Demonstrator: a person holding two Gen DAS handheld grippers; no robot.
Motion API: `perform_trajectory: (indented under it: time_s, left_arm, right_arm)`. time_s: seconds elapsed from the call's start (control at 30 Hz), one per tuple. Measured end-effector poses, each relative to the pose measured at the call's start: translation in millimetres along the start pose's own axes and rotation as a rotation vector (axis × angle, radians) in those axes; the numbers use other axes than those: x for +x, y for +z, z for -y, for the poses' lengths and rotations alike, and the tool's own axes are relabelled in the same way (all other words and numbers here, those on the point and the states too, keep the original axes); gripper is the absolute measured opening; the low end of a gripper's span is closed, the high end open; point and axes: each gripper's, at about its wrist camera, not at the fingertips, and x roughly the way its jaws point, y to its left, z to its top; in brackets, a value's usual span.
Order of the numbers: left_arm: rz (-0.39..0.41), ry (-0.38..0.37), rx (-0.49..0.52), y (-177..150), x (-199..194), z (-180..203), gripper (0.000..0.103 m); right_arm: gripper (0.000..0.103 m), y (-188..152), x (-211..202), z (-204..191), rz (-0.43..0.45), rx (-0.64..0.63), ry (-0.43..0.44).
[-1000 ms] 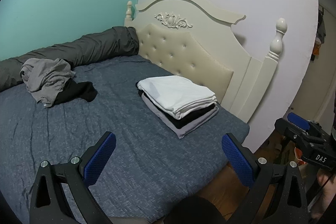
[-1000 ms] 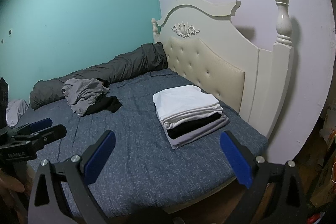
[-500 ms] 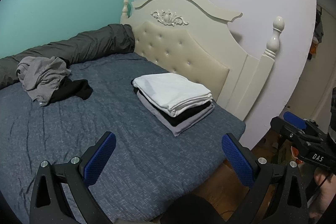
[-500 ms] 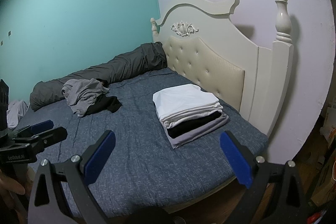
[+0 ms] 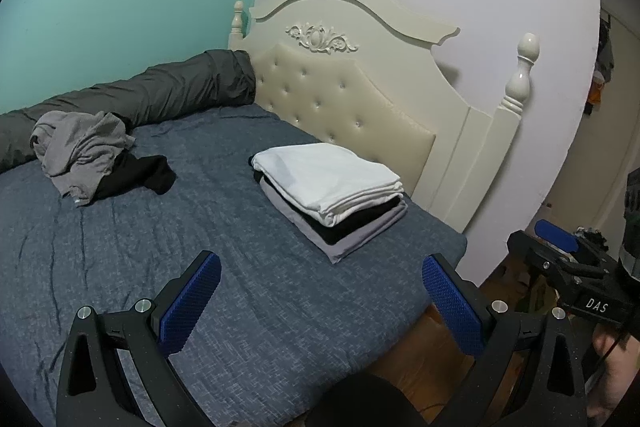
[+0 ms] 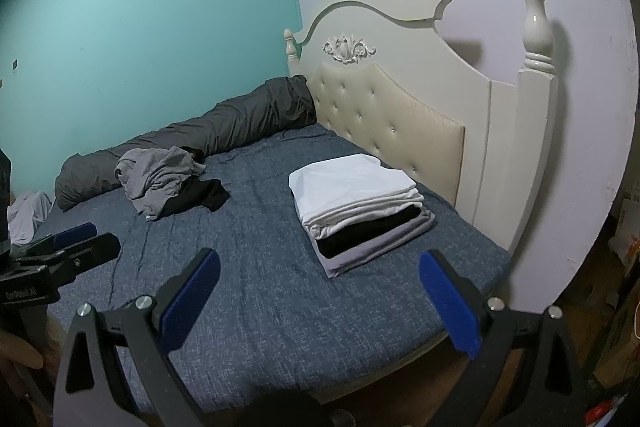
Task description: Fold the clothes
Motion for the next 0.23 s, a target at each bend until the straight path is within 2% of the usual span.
perform_trajectory:
  time_s: [0.23]
  left_arm:
    - [-0.003,-0.009,0.000,-0.7,0.6,0.6,0.103]
  right_arm:
    - [0.100,-0.4,-1.8,0.4,0.003,0.003,-0.001]
